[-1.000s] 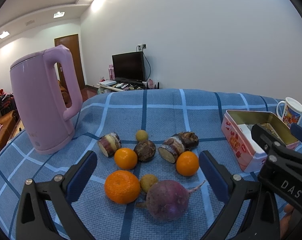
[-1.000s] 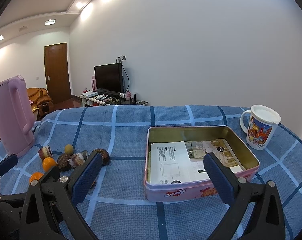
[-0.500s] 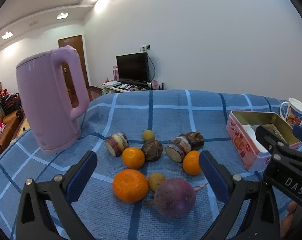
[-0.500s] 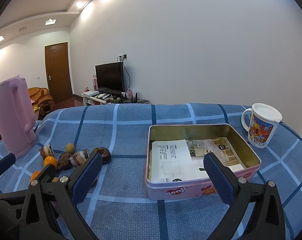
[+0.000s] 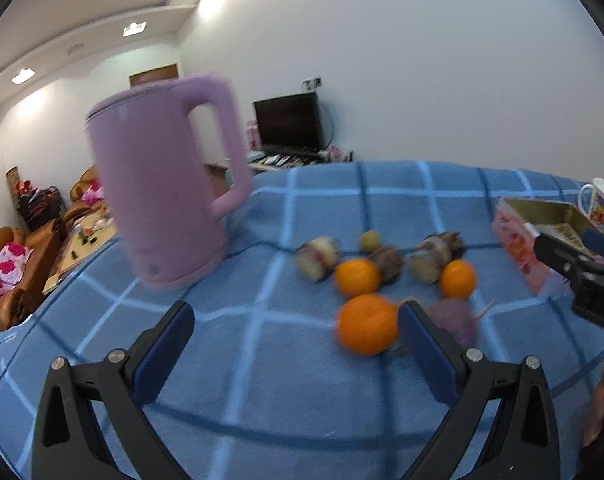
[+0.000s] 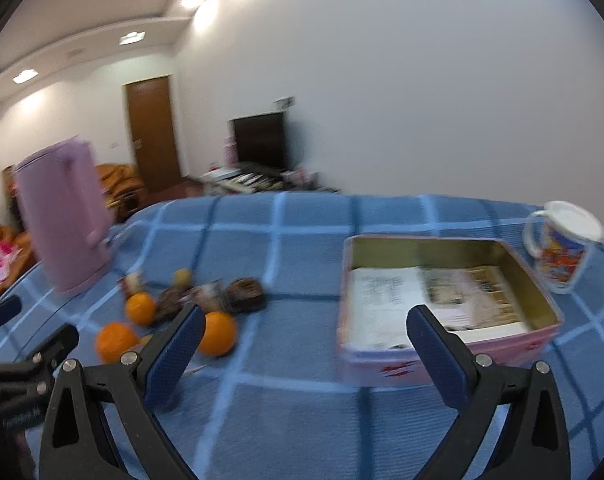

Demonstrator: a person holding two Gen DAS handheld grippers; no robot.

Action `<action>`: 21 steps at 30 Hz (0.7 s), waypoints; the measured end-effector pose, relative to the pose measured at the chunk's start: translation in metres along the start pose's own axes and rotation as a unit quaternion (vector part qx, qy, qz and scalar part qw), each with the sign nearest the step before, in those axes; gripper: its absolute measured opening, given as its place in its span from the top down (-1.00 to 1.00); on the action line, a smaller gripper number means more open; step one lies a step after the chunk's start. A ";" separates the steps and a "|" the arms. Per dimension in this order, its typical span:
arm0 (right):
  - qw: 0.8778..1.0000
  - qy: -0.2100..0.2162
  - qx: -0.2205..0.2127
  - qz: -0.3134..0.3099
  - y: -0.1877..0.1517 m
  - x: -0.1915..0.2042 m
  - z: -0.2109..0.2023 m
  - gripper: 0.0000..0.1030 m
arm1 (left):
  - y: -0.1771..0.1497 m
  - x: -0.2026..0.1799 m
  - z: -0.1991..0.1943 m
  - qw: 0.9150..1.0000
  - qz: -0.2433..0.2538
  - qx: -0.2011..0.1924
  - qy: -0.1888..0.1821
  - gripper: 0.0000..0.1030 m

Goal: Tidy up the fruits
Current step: 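Close the right gripper on the purple beet while the left gripper approaches the large mandarin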

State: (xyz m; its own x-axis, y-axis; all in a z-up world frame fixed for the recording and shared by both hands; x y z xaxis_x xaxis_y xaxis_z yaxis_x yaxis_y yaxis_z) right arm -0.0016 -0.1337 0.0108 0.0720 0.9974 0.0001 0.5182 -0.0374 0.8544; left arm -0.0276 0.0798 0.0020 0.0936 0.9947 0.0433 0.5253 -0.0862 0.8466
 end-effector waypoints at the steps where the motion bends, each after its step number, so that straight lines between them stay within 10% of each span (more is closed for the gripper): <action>1: 0.999 0.028 0.014 -0.009 -0.002 0.007 0.002 -0.89 | -0.004 0.006 0.000 1.000 -0.007 0.004 -0.004 -1.00; 9: 0.980 0.155 0.097 -0.077 -0.019 0.061 0.019 -0.54 | -0.024 0.038 0.010 0.995 -0.058 0.072 -0.048 -0.94; 17: 0.968 0.169 0.164 -0.086 -0.029 0.085 0.046 -0.53 | -0.013 0.031 0.014 0.995 -0.035 0.072 -0.060 -0.93; 21: 0.964 0.177 0.176 -0.093 -0.033 0.084 0.047 -0.01 | -0.008 0.024 0.020 0.993 -0.036 0.083 -0.082 -0.93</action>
State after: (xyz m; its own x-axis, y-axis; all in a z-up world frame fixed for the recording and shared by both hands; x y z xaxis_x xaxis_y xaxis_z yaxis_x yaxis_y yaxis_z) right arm 0.0270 -0.0518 -0.0414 -0.3131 0.9450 0.0940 0.7560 0.1881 0.6270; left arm -0.0132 0.1033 -0.0146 0.1811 0.9770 -0.1122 0.6658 -0.0378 0.7452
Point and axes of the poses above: each gripper's, at about its wrist camera, not at the fingertips, and z roughly the way its jaws point, x to its left, y to its top, the point moved 1 cm from there along z, roughly the way its jaws point, and after that the axes turned 11 degrees about -y, right-handed, at the moved point
